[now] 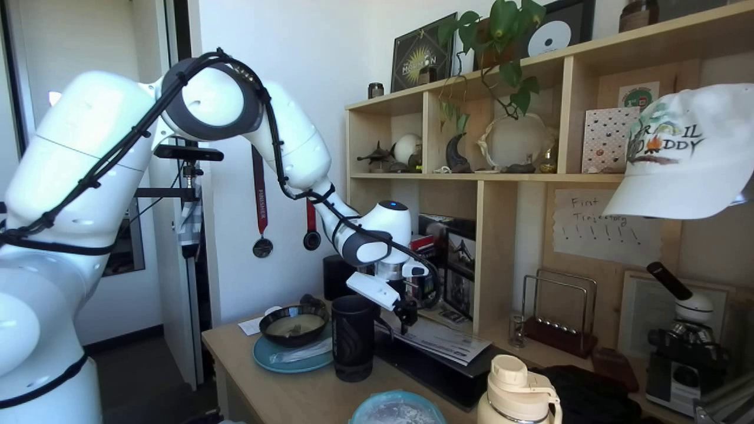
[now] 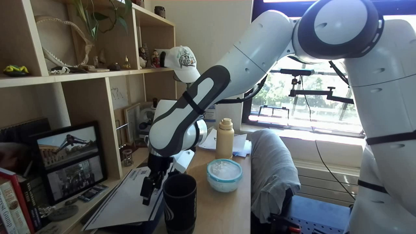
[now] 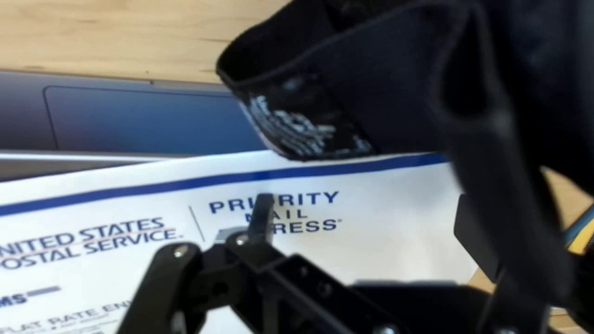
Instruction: Close the laptop
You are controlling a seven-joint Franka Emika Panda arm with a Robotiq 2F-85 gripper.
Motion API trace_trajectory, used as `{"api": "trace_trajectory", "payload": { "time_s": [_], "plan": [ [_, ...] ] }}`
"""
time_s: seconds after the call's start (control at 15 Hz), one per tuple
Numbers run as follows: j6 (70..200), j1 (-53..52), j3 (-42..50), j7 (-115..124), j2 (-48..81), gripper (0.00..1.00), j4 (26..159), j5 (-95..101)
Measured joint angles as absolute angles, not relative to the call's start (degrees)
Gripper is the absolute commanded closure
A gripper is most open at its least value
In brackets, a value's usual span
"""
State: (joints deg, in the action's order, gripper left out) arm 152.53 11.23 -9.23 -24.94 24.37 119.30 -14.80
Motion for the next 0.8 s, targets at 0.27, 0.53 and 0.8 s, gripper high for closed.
{"api": "trace_trajectory", "payload": {
  "time_s": [0.27,0.53,0.8],
  "plan": [
    [163.43,11.09,-9.02,-25.00,27.11,0.00,121.26,-11.61],
    [165.07,11.35,-9.06,-24.65,27.77,0.00,121.03,-9.51],
    [165.04,11.52,-9.28,-24.47,27.78,0.00,121.02,-9.40]
  ]
}}
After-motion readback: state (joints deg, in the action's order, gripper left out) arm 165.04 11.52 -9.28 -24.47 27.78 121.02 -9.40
